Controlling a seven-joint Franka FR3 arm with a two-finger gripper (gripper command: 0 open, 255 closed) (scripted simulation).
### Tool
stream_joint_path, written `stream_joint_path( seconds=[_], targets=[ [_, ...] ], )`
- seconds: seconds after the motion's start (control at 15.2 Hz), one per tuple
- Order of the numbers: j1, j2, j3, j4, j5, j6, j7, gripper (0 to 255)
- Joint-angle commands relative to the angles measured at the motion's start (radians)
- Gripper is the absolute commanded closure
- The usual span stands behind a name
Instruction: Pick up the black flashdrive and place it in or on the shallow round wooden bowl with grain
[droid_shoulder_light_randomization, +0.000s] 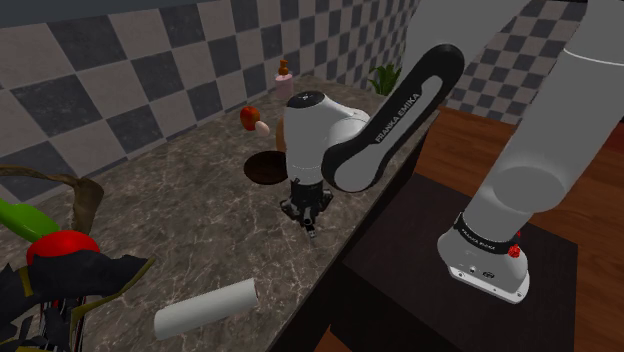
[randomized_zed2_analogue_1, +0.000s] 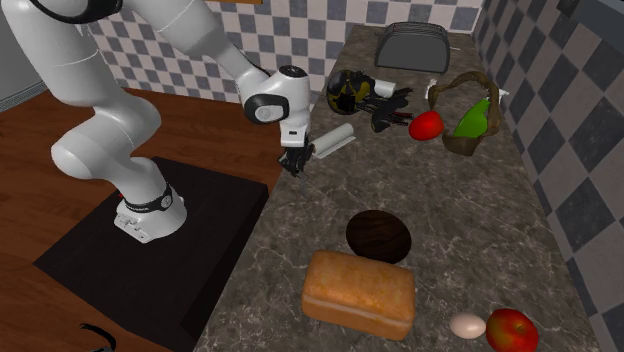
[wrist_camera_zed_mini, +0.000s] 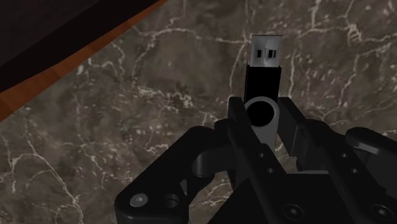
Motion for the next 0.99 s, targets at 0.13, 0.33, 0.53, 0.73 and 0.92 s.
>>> stream_joint_path(
  seconds=[0.13,0.33,0.53,0.73,0.92],
  targets=[
    [0.003,-0.07,0.006,0.006,0.074,-0.064,-0.052,255],
    [-0.024,-0.035,-0.02,0.055,0.037,-0.085,-0.073,255],
    [-0.058,0.036,-0.056,0.134,-0.029,-0.105,-0.093,255],
    [-0.083,0.109,-0.092,0.222,-0.084,-0.132,-0.113,255],
    [-0.099,0.184,-0.126,0.32,-0.13,-0.166,-0.137,255]
  ],
)
